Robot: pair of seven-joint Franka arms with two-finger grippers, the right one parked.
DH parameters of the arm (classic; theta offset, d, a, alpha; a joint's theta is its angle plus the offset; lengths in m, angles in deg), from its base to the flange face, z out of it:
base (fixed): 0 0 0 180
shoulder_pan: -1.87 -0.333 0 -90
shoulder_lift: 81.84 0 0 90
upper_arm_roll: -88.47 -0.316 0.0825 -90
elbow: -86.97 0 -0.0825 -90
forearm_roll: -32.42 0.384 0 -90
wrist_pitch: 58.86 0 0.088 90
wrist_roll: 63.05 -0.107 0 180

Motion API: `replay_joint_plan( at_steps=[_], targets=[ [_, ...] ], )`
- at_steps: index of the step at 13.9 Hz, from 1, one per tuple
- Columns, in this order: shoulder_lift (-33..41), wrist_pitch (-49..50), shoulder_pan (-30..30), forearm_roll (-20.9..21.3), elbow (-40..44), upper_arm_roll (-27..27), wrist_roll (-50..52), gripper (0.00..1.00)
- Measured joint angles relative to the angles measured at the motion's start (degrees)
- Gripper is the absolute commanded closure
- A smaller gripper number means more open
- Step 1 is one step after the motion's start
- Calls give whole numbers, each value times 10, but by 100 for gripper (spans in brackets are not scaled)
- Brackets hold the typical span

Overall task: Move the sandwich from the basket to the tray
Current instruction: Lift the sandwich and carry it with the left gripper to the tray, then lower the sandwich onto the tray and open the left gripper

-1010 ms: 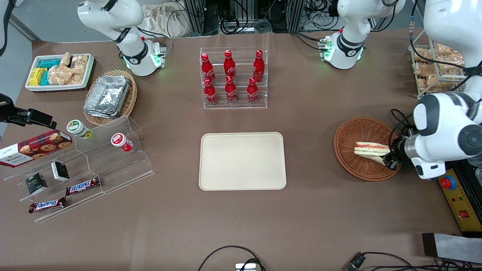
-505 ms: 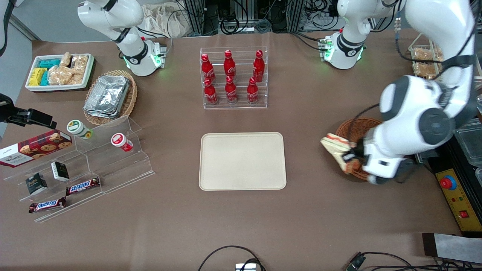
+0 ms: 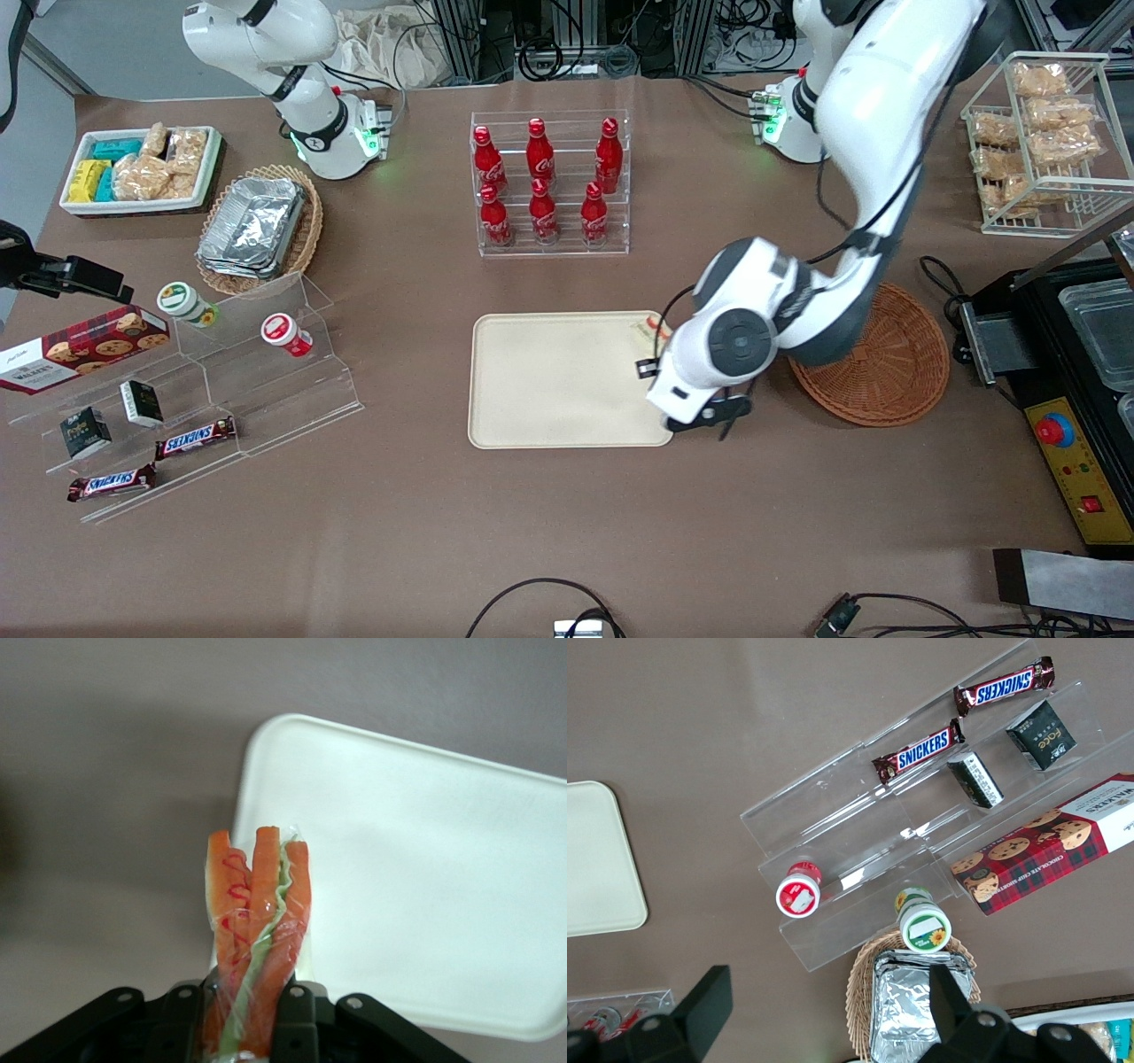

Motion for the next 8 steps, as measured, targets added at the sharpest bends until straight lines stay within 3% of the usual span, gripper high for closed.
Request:
replay_joint_plan(
  at_steps=[1, 2, 3, 8],
  targets=[
    [-25, -19, 14, 11, 3, 0, 6, 99],
    [-48, -33, 24, 25, 5, -1, 13, 60],
    [-69, -44, 30, 43, 6, -1, 21, 1],
    [-64, 44, 34, 106, 43, 2, 35, 0]
  ],
)
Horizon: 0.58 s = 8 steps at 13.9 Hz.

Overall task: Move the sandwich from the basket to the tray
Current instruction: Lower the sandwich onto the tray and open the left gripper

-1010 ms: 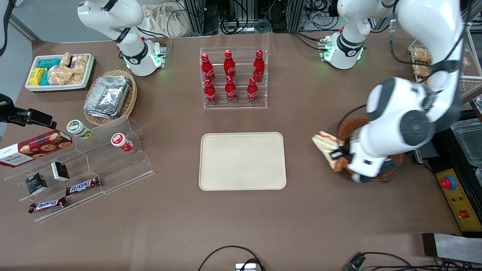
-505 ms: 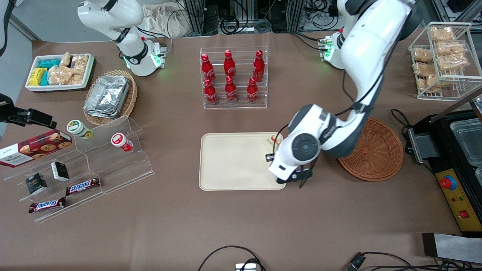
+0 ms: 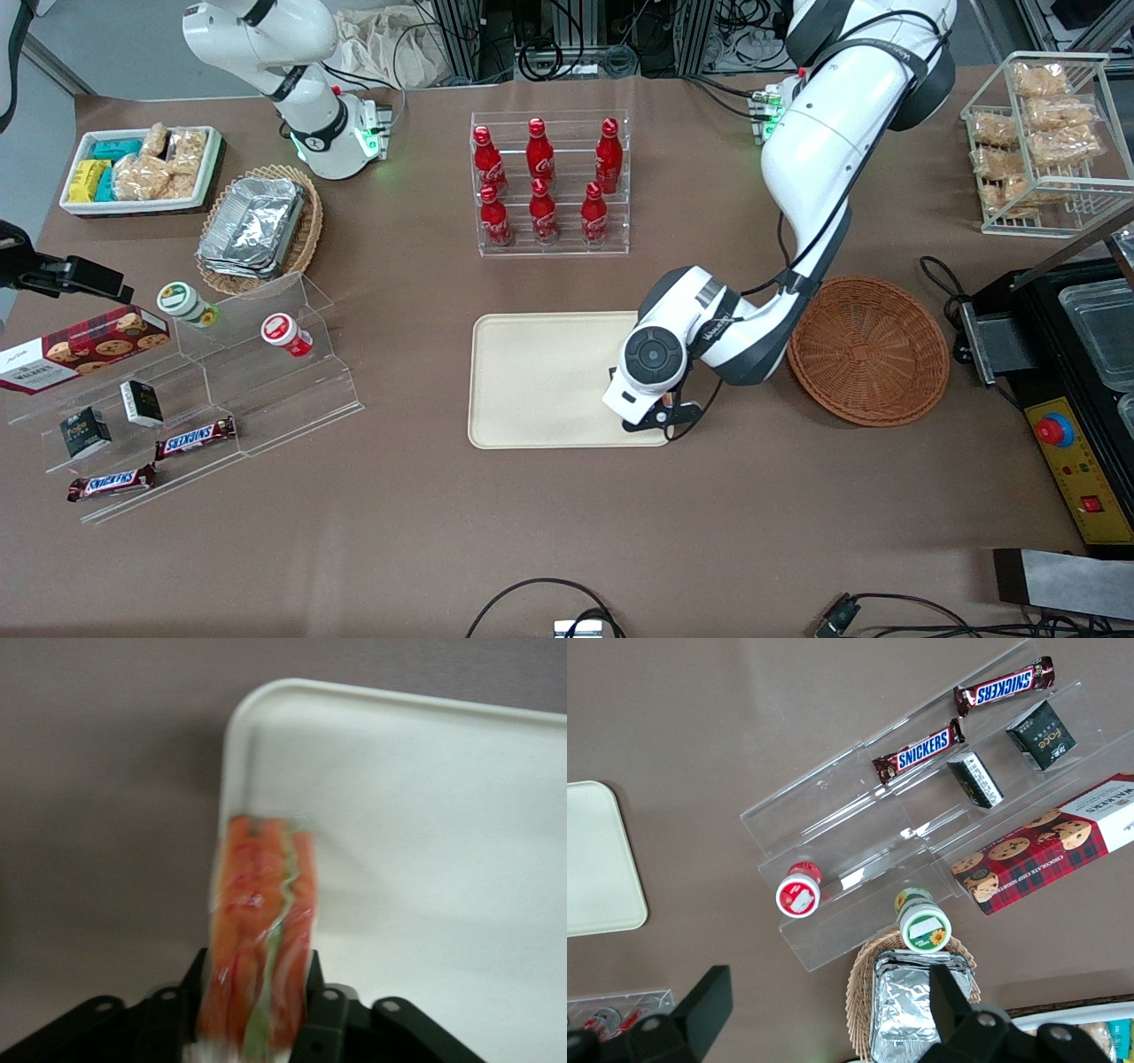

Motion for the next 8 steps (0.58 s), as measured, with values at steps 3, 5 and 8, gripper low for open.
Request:
replay_joint_plan(
  at_steps=[3, 5, 8],
  targets=[
    [51, 23, -10, 1, 12, -4, 3, 0],
    [95, 52, -32, -6, 13, -5, 2, 0],
    [159, 121, -81, -30, 3, -5, -49, 0]
  ],
)
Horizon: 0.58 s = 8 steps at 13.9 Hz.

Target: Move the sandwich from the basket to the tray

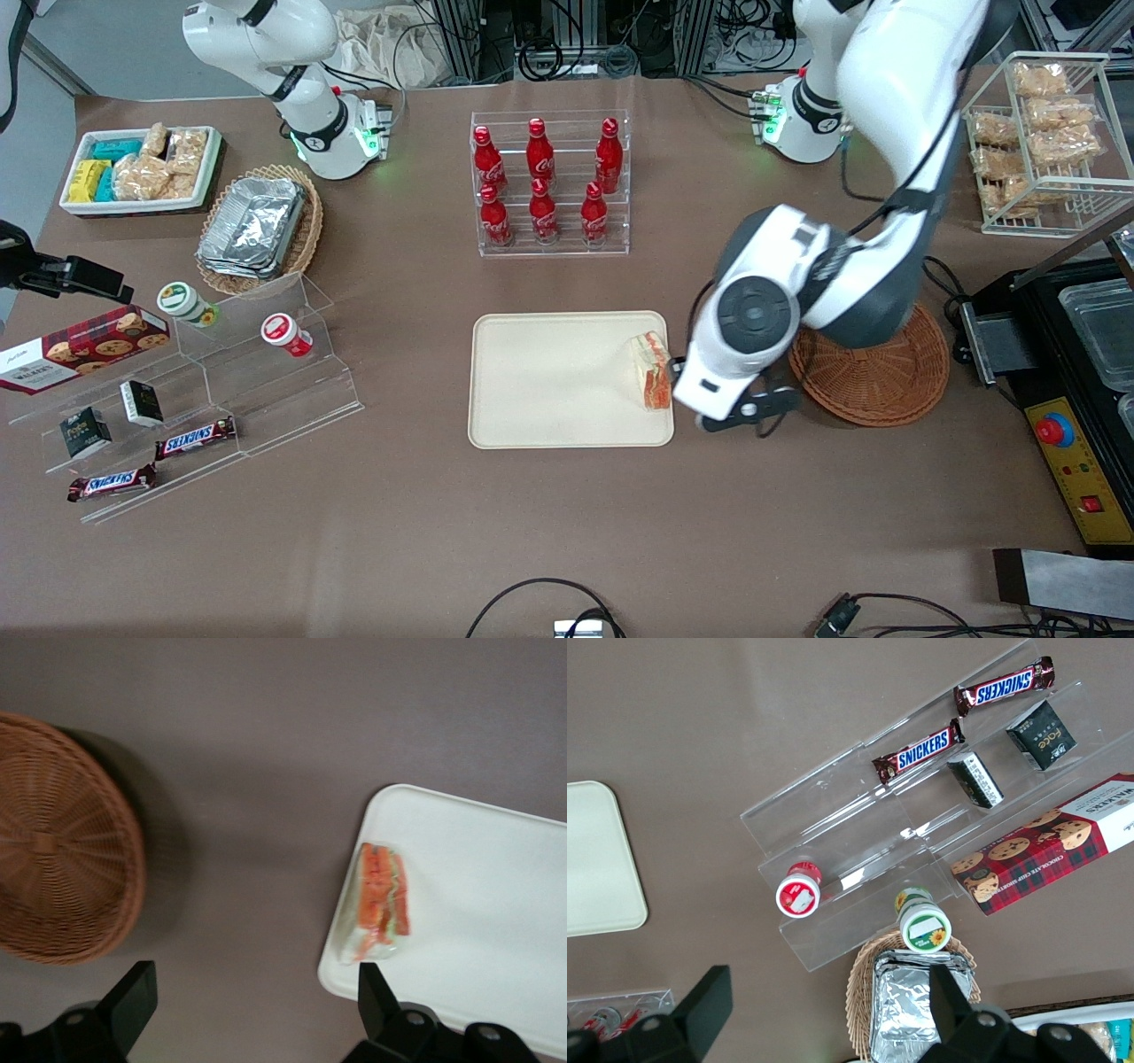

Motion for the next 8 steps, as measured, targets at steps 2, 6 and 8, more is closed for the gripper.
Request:
replay_joint_plan(
  at_steps=[2, 6, 8],
  targets=[
    [48, 0, -39, -15, -39, 0, -33, 0],
    [190, -71, -96, -58, -210, 2, -112, 0],
    [247, -92, -99, -62, -284, 2, -128, 0]
  ],
)
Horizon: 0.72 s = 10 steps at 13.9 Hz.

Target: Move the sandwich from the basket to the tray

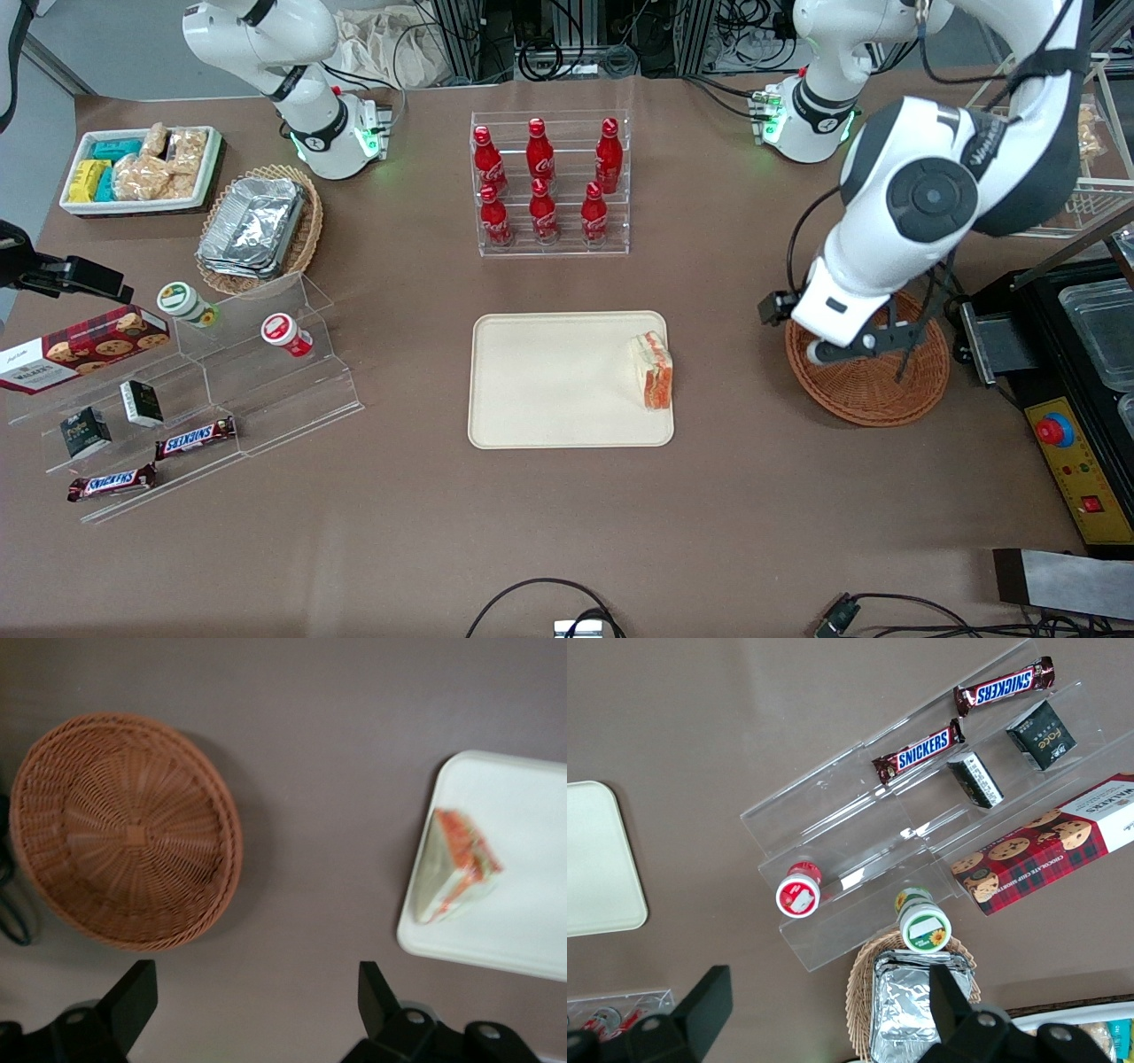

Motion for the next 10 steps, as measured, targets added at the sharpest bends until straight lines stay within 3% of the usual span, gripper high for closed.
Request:
replay_joint_plan(
  at_steps=[3, 10],
  targets=[
    [33, 2, -22, 0, -30, 0, -29, 0],
    [37, 7, -82, -23, -16, -2, -91, 0]
  ],
)
